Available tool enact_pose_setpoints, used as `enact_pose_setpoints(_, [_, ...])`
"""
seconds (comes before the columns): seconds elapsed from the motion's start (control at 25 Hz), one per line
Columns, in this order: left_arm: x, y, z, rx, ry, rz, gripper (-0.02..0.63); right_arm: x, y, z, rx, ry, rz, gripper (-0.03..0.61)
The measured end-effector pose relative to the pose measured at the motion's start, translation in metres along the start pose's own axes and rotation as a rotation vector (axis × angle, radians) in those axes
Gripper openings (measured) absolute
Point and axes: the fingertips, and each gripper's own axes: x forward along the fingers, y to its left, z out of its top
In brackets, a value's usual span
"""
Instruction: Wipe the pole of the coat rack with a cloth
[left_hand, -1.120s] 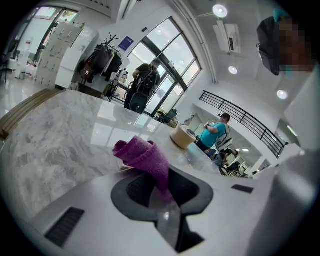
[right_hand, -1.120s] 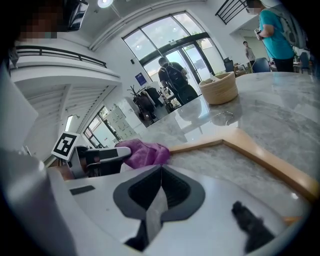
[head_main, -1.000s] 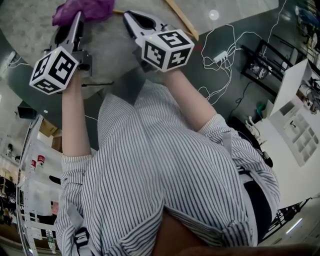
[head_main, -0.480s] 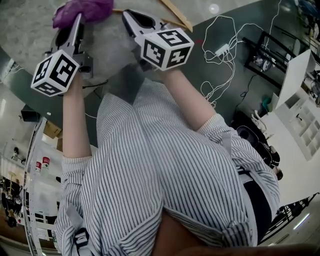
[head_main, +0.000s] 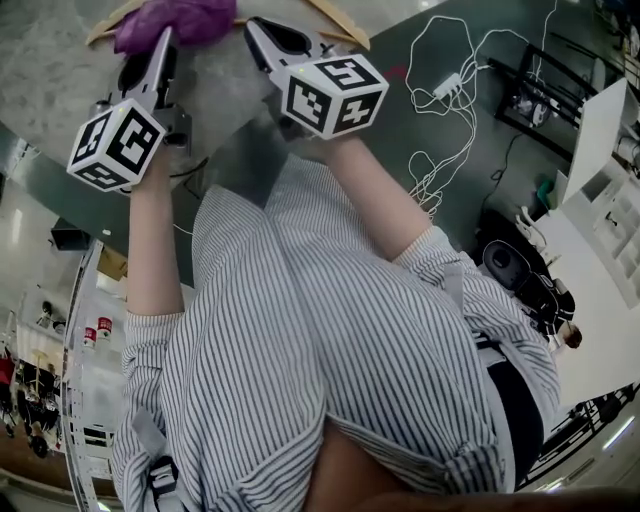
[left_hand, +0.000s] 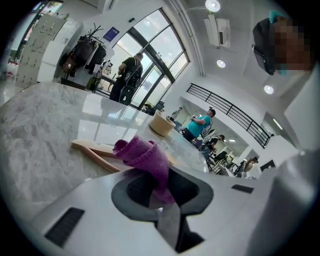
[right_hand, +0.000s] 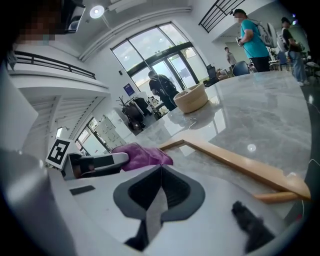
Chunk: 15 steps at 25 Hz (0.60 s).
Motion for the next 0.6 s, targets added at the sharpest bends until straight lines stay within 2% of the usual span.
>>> enact_pose_setpoints(0.6, [0.029, -0.058, -0.032, 0.044, 0.092, -0.104, 0.080, -0.042, -0.038, -0.003, 0.052, -0.048, -0.066, 0.015])
